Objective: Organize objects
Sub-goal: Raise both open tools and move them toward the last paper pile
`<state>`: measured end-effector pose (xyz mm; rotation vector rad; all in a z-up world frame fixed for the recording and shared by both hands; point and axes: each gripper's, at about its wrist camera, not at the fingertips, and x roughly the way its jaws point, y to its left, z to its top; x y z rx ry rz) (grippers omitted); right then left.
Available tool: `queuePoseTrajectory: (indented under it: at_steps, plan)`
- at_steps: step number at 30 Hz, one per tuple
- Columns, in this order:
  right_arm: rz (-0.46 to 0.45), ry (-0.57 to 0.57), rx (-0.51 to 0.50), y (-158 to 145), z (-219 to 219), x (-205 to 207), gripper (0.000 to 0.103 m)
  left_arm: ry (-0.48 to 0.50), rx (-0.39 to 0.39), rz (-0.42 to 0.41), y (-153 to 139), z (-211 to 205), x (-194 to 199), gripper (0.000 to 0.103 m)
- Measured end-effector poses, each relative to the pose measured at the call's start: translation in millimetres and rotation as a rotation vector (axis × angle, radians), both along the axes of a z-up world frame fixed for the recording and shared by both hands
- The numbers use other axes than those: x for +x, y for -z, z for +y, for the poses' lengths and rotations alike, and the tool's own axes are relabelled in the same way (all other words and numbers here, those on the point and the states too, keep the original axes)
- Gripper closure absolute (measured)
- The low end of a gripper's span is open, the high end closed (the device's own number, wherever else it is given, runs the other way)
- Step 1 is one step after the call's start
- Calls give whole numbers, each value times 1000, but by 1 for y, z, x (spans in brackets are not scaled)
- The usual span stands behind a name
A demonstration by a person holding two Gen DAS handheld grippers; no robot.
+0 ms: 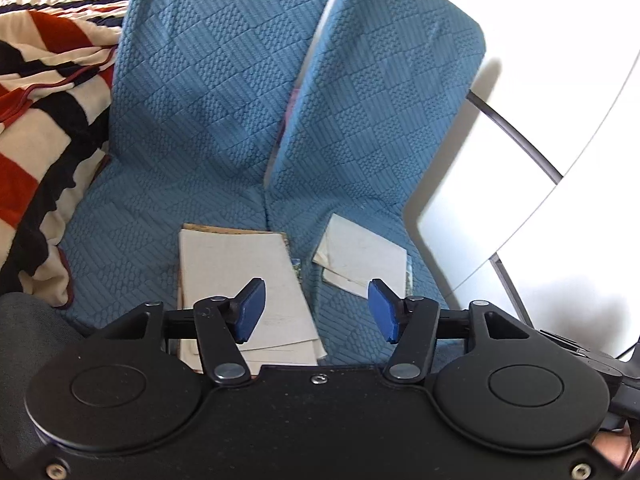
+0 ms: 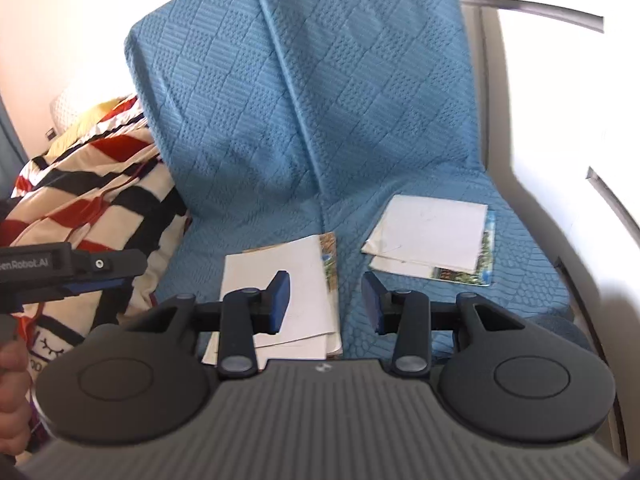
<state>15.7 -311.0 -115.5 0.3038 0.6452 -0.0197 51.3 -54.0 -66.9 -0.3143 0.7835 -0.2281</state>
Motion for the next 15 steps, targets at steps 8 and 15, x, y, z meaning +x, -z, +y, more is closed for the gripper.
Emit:
queuePoseTrajectory:
  at_steps: [8,15]
  plan:
    - [-3,28,-4,4,-15,-9,52,65,35,-50,-11,-41,0,35]
    - [-2,99,-30,10,-31,-10,44,110,44,-29,-3,-64,8,27]
